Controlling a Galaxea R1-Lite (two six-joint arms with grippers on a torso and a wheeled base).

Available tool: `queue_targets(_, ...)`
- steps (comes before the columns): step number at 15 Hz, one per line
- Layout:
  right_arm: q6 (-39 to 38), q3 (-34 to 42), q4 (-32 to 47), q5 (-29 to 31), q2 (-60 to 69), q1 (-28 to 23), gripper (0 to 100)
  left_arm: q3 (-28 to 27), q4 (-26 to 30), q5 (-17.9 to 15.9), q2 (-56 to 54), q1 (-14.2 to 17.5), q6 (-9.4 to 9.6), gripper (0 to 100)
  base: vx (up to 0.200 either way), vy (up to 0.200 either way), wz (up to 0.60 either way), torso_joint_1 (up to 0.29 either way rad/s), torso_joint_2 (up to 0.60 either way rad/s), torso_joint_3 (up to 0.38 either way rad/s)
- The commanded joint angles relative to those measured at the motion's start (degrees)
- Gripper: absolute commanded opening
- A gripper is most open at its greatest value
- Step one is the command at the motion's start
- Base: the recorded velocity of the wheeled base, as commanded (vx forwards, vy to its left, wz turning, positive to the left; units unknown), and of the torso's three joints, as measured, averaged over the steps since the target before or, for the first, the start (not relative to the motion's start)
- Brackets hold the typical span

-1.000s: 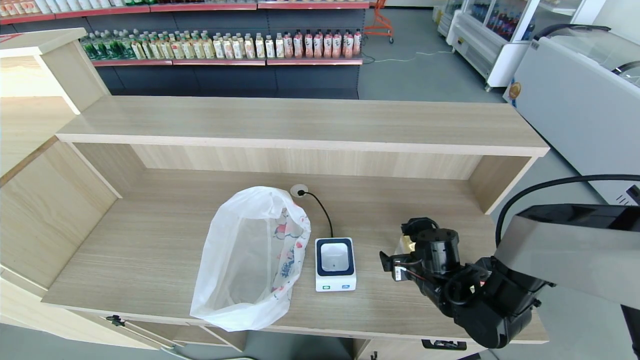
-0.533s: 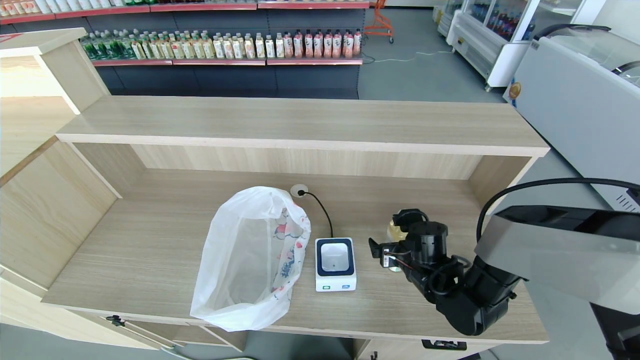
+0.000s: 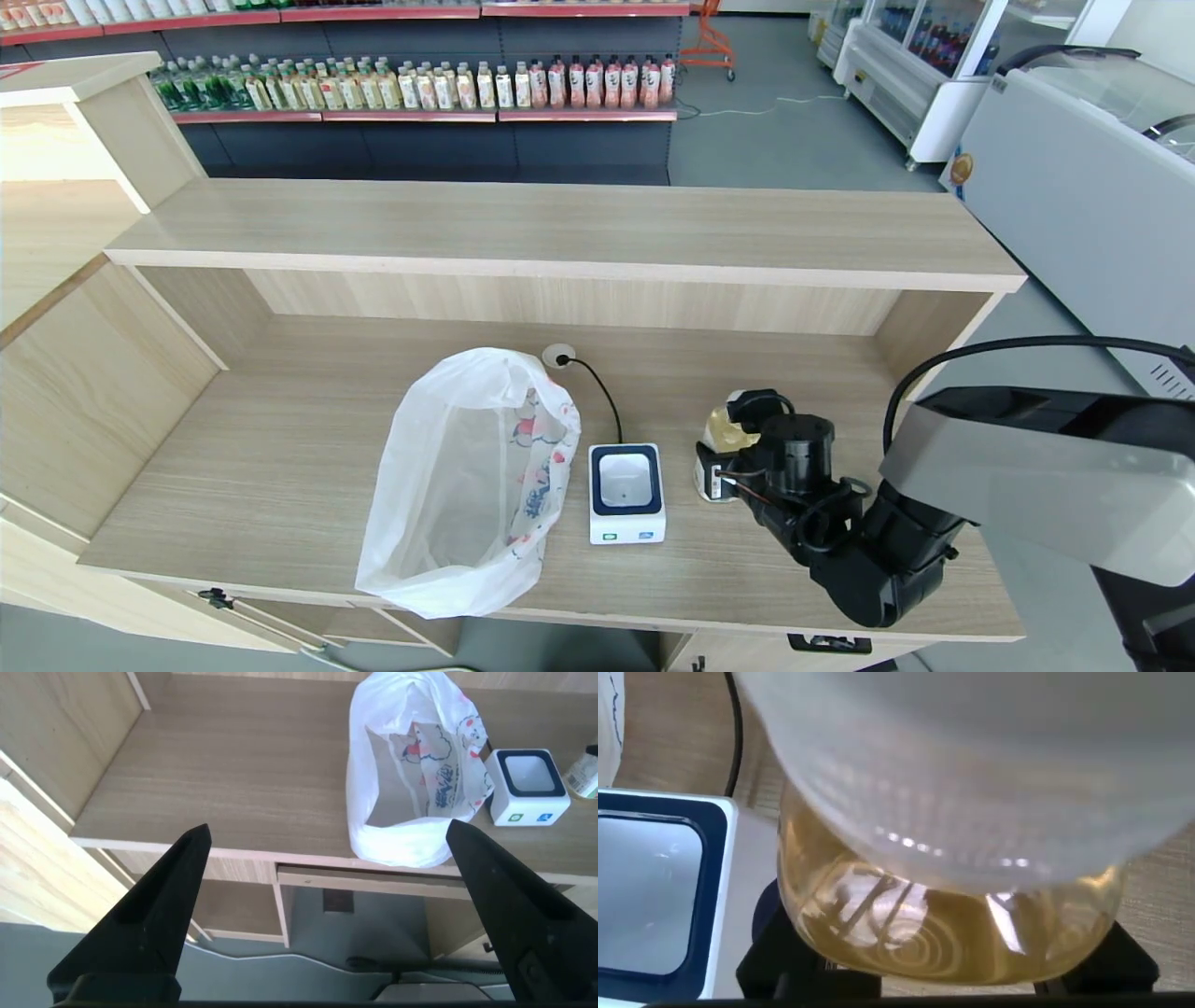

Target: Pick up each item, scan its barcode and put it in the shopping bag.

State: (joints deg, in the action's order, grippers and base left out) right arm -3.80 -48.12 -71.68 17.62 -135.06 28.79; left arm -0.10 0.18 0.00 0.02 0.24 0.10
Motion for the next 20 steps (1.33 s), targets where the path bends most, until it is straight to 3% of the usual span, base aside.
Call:
queue_targets(1,0.9,0.0,0.0,0.1,0.3,0.1,0,0.0,0.0,0.0,0.0,0.0,-0.01,100,0.0,0.0,0.0,0.0,0.0,0.0)
queue_targets(5,3.5,1.5,0.0,0.2,1.1,-1.0,0,0.0,0.0,0.0,0.0,0.0,-0.01,100,0.0,0.0,0.0,0.0,0.0,0.0)
queue_targets(7,1.5,4.8,0.0,-3.2,6.2,-3.4,0,0.0,0.0,-0.1,0.0,0.0,-0.01,100,0.0,0.0,0.0,0.0,0.0,0.0)
queue_targets(10,-2.8,9.7,3.9,-16.1,17.5,-8.1,0,0.0,0.0,0.0,0.0,0.0,-0.01,100,0.0,0.0,0.0,0.0,0.0,0.0)
queue_targets(11,-4.3,10.9,10.4,-27.0,24.8,-11.6,0,0.0,0.0,0.0,0.0,0.0,-0.01,100,0.0,0.0,0.0,0.0,0.0,0.0)
queue_targets(13,-6.5,11.6,16.5,-38.8,31.7,-14.7,0,0.0,0.0,0.0,0.0,0.0,-0.01,100,0.0,0.0,0.0,0.0,0.0,0.0)
queue_targets(16,-9.1,17.2,18.6,-59.3,41.1,-16.8,0,0.0,0.0,0.0,0.0,0.0,-0.01,100,0.0,0.0,0.0,0.0,0.0,0.0)
queue_targets(20,-9.1,22.0,19.6,-68.1,47.3,-12.7,0,0.0,0.0,0.0,0.0,0.0,-0.01,100,0.0,0.0,0.0,0.0,0.0,0.0)
